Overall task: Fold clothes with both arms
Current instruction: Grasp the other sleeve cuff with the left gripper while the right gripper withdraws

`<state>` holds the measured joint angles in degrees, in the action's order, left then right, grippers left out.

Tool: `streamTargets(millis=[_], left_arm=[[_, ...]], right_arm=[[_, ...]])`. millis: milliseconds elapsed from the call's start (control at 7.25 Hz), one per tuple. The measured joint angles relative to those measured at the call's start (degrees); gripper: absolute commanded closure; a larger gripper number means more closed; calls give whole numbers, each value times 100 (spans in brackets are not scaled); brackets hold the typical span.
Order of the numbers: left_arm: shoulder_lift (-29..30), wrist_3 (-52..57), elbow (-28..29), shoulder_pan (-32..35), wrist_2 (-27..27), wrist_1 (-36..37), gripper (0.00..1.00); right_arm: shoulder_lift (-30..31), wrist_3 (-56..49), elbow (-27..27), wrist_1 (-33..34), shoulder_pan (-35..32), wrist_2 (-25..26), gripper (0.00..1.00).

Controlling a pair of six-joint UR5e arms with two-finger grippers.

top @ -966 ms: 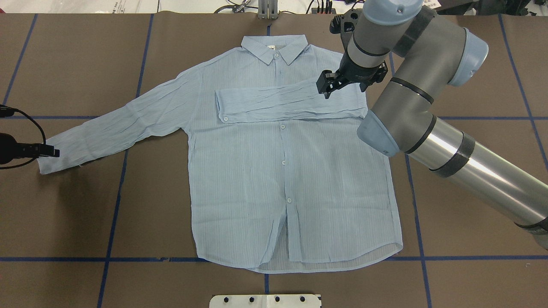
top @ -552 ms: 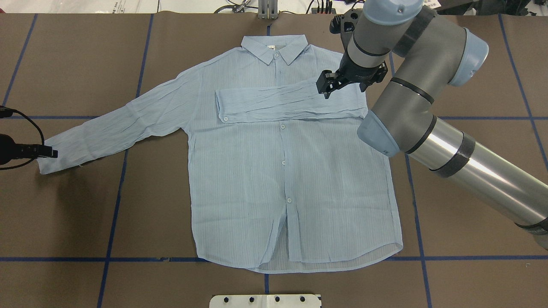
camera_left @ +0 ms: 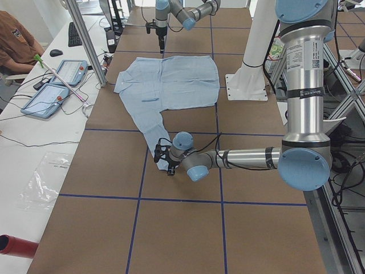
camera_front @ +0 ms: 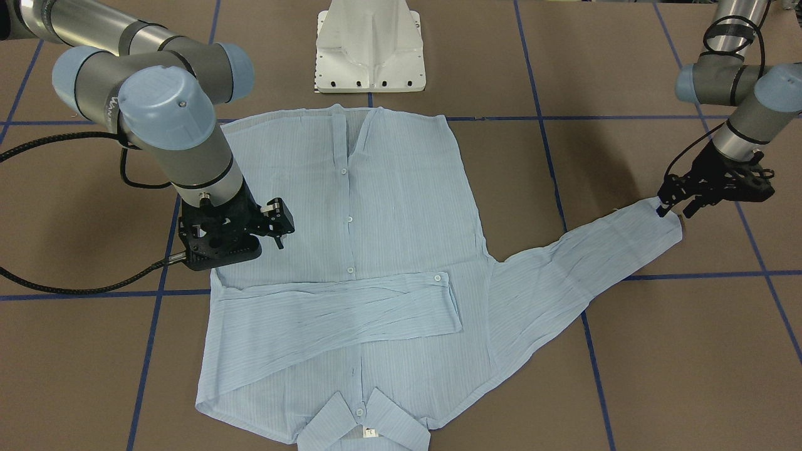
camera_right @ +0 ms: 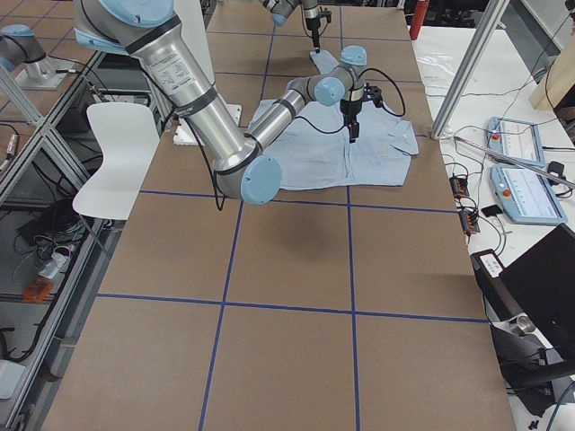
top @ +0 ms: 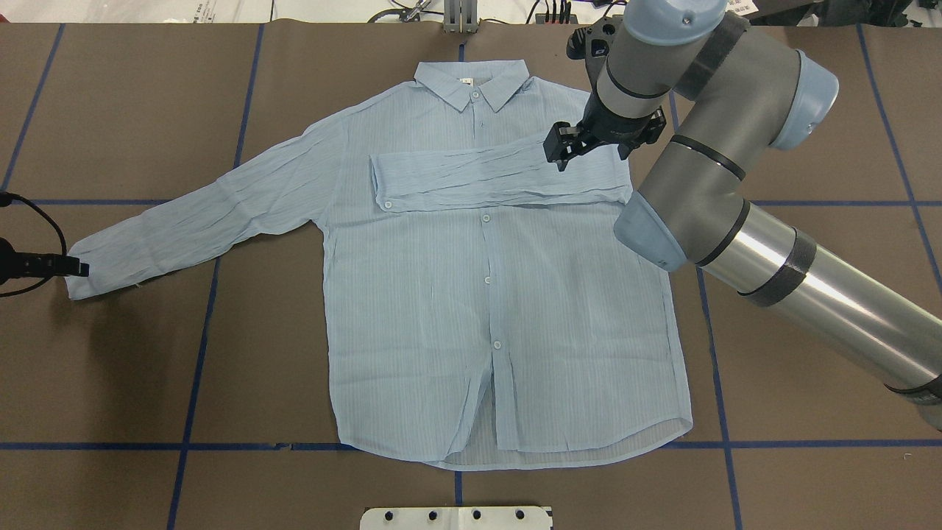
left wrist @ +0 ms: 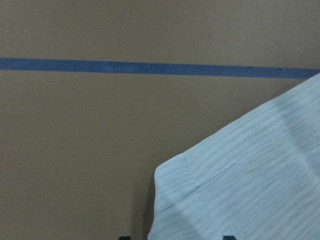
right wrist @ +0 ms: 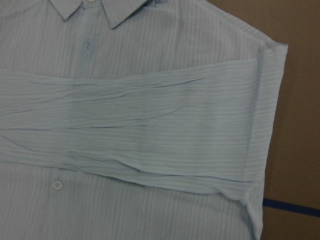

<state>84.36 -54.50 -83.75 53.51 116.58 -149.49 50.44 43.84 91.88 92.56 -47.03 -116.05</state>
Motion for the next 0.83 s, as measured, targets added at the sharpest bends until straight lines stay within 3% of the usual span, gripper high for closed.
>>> streamTargets(millis=[690, 828], left_arm=[[55, 9, -8, -33, -175, 145, 41], [73, 9, -9, -37, -173, 151, 47]], right_arm=[[29, -7, -3, -1, 1, 5, 0], [44, -15, -2, -1, 1, 7, 0]])
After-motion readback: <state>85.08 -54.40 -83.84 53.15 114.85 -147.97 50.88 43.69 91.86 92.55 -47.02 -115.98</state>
